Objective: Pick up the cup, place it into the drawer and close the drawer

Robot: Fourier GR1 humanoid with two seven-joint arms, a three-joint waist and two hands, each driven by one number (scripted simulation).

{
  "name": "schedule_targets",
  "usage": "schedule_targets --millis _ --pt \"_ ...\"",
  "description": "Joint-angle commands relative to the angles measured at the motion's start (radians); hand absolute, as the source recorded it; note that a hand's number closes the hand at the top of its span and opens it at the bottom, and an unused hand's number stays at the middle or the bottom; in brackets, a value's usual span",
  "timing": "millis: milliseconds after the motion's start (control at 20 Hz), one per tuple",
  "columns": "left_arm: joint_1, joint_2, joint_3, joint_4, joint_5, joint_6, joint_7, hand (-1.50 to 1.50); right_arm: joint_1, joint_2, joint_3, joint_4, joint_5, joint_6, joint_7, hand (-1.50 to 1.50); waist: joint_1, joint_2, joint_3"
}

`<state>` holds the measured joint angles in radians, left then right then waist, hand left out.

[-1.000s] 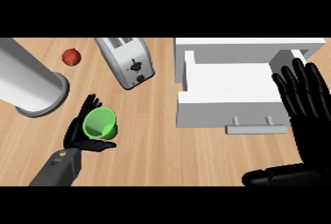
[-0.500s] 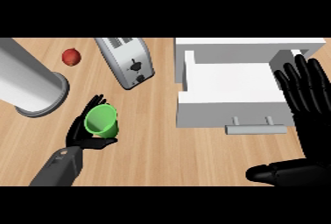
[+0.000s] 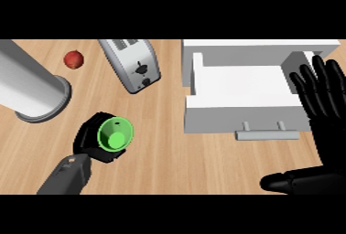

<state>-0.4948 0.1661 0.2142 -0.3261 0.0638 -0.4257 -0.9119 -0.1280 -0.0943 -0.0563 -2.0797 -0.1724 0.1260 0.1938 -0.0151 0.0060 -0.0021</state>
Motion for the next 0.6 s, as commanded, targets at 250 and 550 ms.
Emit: schedule_targets --millis 250,550 --pt "0.028 -0.020 0.076 -0.058 0.063 0.106 -0.164 1.50 0.034 0.024 0.022 0.016 0.042 -0.003 -0.063 -1.50 0.011 -0.003 0.001" --pt "0.105 -0.026 0.093 -0.223 0.119 0.117 -0.140 1.50 0.034 -0.019 -0.017 -0.047 -0.009 0.005 0.037 -1.50 0.019 -0.010 0.003"
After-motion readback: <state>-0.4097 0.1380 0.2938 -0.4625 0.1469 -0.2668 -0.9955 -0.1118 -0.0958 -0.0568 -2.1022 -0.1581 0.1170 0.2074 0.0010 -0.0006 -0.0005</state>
